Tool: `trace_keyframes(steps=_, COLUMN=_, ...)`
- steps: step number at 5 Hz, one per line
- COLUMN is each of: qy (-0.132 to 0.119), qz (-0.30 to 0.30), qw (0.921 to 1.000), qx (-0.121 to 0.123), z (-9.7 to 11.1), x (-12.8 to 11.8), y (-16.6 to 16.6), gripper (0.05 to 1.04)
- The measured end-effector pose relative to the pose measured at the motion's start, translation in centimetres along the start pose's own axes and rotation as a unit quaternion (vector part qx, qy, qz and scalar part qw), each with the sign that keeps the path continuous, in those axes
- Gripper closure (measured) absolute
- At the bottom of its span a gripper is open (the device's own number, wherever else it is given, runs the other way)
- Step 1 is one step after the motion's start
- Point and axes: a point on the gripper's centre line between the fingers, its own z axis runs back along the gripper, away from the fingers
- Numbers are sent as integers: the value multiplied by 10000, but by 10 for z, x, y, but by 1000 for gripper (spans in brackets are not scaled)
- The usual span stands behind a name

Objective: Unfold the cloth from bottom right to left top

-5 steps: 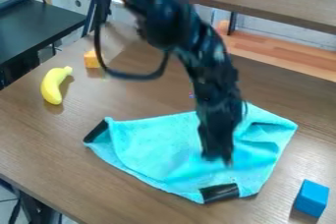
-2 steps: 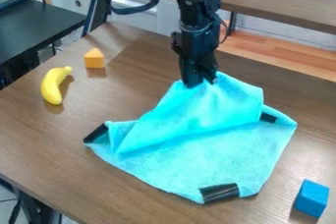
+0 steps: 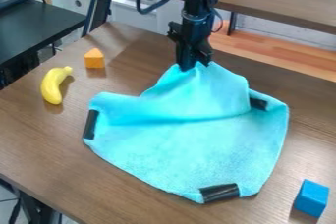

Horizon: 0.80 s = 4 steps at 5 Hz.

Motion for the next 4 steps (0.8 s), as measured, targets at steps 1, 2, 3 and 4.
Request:
trace_keyframes(steps=1, qy=384, qz=199, qw=9991, qx=-18, z=-24, x=14, y=15, gripper=1020)
trace_keyframes(steps=2, qy=454, qz=336, qw=9983, qx=129, z=-33, x=22, y=22, gripper=1020)
trace_keyframes(steps=3, qy=362, qz=500, qw=9976, qx=326, z=-39, x=23, y=26, gripper=1020)
trace_keyframes(steps=4, qy=-62, qz=554, qw=9954, qx=778, z=-29, x=18, y=24, gripper=1020)
